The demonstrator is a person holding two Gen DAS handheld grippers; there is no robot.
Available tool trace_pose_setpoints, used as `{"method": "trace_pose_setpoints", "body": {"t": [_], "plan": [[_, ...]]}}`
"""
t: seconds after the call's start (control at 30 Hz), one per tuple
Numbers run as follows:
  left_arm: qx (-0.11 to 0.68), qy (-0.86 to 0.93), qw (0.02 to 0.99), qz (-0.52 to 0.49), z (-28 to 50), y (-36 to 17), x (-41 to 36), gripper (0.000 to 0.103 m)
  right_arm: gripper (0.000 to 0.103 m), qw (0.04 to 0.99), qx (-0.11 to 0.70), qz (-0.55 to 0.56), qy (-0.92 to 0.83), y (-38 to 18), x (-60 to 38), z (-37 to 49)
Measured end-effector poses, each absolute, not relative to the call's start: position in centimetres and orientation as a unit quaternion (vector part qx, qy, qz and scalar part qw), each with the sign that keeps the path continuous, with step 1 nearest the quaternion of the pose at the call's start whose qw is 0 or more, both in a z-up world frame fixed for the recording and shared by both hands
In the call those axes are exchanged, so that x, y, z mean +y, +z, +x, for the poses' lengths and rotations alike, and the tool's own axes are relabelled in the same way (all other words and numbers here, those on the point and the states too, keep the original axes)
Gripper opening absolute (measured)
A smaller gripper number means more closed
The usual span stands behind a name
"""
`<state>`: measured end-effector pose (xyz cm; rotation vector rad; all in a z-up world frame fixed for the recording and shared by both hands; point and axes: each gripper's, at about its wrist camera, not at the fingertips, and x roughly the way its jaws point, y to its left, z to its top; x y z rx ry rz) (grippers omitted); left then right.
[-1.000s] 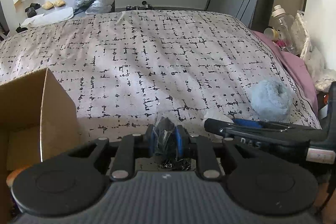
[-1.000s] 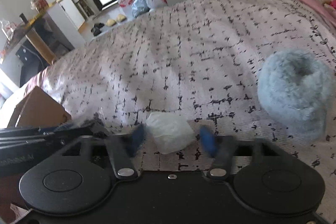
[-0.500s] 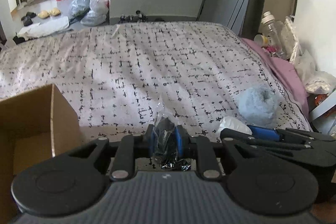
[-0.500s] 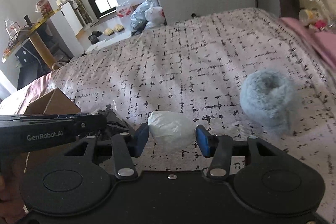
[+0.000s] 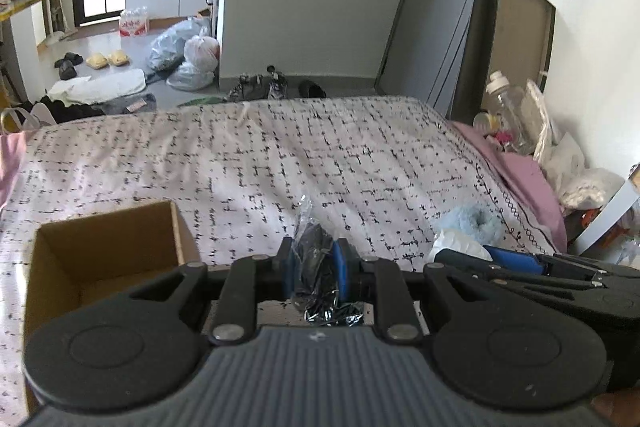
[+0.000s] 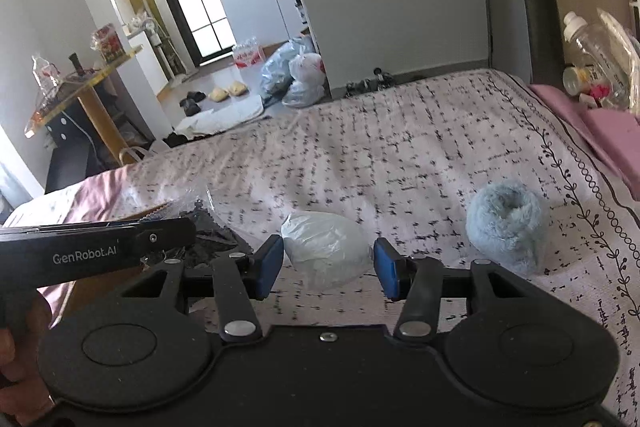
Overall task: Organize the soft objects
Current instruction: 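Close the right tool on the white tissue while the left tool lifts the bag, then carry the bagged plush and white tissue with both tools over the box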
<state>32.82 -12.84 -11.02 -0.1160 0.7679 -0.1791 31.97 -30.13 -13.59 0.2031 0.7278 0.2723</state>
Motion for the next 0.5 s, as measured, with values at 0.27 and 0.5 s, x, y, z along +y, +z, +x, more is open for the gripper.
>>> {"method": "trace_pose_setpoints", "body": {"t": [0.27,0.5], "plan": [[0.357,-0.077,0.929,-0.064,30.7,-9.6,-10.1,0.020,0.049,0.925,0.339,0.093,0.145,-11.9,-28.0,30.5],[0.344,-0.069,0.934,-0.072,29.0,-8.9,-7.1,0.020,0.049,0.927,0.333,0.083,0.150,-11.3,-25.9,29.4]]}}
